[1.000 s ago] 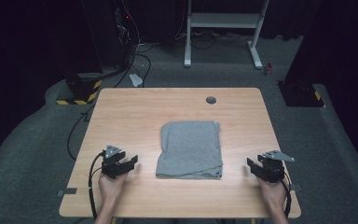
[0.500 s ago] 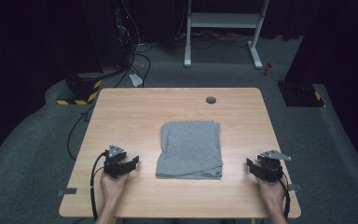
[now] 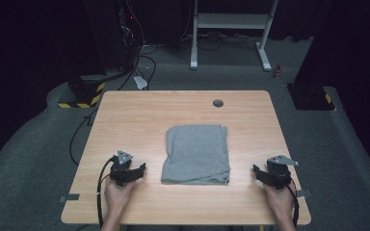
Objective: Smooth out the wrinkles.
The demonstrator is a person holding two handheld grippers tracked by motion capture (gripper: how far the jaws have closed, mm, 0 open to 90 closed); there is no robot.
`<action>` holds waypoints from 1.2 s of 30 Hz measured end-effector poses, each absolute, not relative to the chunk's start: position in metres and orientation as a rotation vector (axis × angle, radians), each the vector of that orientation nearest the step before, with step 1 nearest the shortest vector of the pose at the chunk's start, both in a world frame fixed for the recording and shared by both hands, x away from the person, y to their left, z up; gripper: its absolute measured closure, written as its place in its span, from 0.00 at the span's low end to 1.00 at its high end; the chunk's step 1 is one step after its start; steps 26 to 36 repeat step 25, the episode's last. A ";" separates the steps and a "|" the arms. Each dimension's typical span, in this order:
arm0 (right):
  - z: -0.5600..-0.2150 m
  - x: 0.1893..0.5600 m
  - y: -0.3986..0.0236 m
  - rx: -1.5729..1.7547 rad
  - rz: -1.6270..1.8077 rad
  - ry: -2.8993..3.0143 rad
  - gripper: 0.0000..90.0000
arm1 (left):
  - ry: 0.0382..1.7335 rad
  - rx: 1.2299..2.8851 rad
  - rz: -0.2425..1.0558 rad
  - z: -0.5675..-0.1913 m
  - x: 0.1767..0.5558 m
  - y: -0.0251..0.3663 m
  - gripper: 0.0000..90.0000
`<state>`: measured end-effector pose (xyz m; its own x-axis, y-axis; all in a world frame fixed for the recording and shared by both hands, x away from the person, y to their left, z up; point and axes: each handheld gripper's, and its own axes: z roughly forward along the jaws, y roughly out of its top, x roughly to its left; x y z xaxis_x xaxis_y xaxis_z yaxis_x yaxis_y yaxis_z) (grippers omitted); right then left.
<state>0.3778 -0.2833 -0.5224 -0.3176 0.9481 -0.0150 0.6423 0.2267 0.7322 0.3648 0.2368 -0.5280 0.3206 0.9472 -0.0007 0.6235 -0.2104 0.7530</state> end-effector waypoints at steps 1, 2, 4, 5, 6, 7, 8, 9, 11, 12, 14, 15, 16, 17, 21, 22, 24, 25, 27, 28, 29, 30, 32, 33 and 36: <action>-0.522 0.378 -0.283 1.458 0.877 2.044 0.42 | 1.384 1.930 0.628 -0.528 0.365 0.237 0.34; -0.522 0.378 -0.283 1.456 0.877 2.046 0.41 | 1.384 1.930 0.628 -0.528 0.365 0.237 0.34; -0.523 0.378 -0.283 1.460 0.875 2.044 0.41 | 1.385 1.930 0.627 -0.528 0.365 0.237 0.34; -0.523 0.378 -0.283 1.460 0.875 2.044 0.41 | 1.386 1.930 0.627 -0.528 0.365 0.236 0.33; -0.523 0.378 -0.283 1.460 0.875 2.044 0.41 | 1.387 1.928 0.625 -0.528 0.364 0.236 0.33; -0.522 0.378 -0.283 1.460 0.875 2.044 0.40 | 1.386 1.929 0.625 -0.528 0.364 0.236 0.33; -0.523 0.378 -0.283 1.458 0.876 2.045 0.40 | 1.385 1.932 0.622 -0.528 0.364 0.236 0.33; -0.523 0.378 -0.283 1.459 0.876 2.045 0.40 | 1.384 1.934 0.621 -0.528 0.364 0.236 0.33; -0.523 0.378 -0.283 1.458 0.876 2.046 0.40 | 1.384 1.935 0.620 -0.528 0.364 0.236 0.32; -0.523 0.378 -0.283 1.456 0.876 2.047 0.40 | 1.384 1.935 0.621 -0.528 0.364 0.236 0.32; -0.523 0.377 -0.283 1.457 0.876 2.047 0.39 | 1.385 1.935 0.621 -0.528 0.364 0.236 0.32; -0.523 0.377 -0.283 1.459 0.876 2.046 0.39 | 1.384 1.935 0.619 -0.528 0.364 0.236 0.32; -0.523 0.377 -0.283 1.459 0.876 2.047 0.39 | 1.384 1.936 0.621 -0.528 0.364 0.236 0.32; -0.523 0.377 -0.283 1.457 0.876 2.048 0.39 | 1.384 1.936 0.620 -0.528 0.364 0.236 0.32; -0.523 0.377 -0.283 1.457 0.876 2.047 0.39 | 1.386 1.933 0.623 -0.528 0.364 0.236 0.32; -0.523 0.377 -0.283 1.459 0.876 2.047 0.39 | 1.387 1.931 0.624 -0.528 0.364 0.236 0.32; -0.523 0.378 -0.283 1.457 0.876 2.047 0.39 | 1.387 1.932 0.622 -0.528 0.364 0.236 0.32; -0.523 0.378 -0.283 1.456 0.876 2.047 0.39 | 1.386 1.933 0.621 -0.528 0.364 0.236 0.32; -0.523 0.378 -0.283 1.456 0.876 2.047 0.39 | 1.386 1.933 0.621 -0.528 0.364 0.236 0.32; -0.523 0.378 -0.283 1.456 0.876 2.047 0.39 | 1.386 1.933 0.621 -0.528 0.364 0.236 0.32; -0.523 0.378 -0.283 1.456 0.876 2.047 0.39 | 1.386 1.933 0.621 -0.528 0.364 0.236 0.32; -0.523 0.378 -0.283 1.456 0.876 2.047 0.39 | 1.386 1.933 0.621 -0.528 0.364 0.236 0.32; -0.523 0.378 -0.283 1.456 0.876 2.047 0.39 | 1.386 1.933 0.621 -0.528 0.364 0.236 0.32; -0.523 0.378 -0.283 1.456 0.876 2.047 0.39 | 1.386 1.933 0.621 -0.528 0.364 0.236 0.32; -0.523 0.378 -0.283 1.456 0.876 2.047 0.39 | 1.386 1.933 0.621 -0.528 0.364 0.236 0.32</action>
